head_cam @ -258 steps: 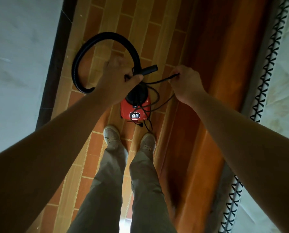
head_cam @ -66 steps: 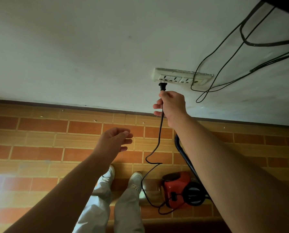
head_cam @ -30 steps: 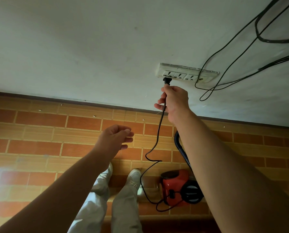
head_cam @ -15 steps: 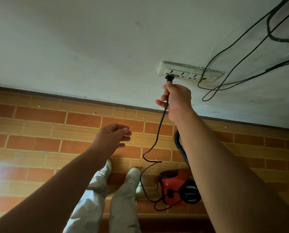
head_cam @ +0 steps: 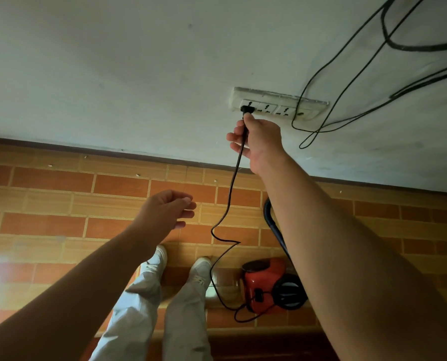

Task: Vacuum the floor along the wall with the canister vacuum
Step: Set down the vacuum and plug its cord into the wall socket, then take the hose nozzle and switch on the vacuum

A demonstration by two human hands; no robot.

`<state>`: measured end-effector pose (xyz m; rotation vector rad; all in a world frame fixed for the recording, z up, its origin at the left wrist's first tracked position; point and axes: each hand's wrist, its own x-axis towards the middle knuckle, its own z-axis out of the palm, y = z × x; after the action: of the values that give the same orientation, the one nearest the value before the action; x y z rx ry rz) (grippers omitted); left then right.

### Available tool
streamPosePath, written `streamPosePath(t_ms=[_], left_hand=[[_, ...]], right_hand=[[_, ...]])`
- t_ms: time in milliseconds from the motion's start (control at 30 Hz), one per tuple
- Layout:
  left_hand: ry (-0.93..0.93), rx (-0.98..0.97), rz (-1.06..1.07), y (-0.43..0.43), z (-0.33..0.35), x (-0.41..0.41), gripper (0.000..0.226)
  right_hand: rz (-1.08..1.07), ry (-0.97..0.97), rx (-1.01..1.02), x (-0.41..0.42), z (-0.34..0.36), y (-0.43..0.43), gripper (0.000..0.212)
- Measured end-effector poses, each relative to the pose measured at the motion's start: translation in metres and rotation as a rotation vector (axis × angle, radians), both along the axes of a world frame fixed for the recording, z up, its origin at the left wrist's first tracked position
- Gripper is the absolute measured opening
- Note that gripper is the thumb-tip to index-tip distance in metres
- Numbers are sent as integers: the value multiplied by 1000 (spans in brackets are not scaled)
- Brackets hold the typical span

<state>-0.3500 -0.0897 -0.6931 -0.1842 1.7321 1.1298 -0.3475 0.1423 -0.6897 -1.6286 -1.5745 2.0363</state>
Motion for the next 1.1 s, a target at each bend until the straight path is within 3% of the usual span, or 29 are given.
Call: streamPosePath(t_ms=[133,233,400,600,900,1100], left_hand=[[1,2,-18,-1,9,9,14],[-7,-2,-31,-7,18,19,13],[-44,-49,-86,-27,32,49,14],[-86,-70,-341,-39,47,102,15],[-42,-85,-798,-27,66,180,12],[38,-160,-992,-17,38,231,7]], right_hand=[[147,-122,-16,10,6,7,44],[130,-192,-40,43,11,5,59],[-90,-329,-180,177,10,-43,56],[-396,-484,-365,338,21,-151,56],[-743,-416,-387,436,63,-237,36],[-867,-403,-419,482,43,-247,12]])
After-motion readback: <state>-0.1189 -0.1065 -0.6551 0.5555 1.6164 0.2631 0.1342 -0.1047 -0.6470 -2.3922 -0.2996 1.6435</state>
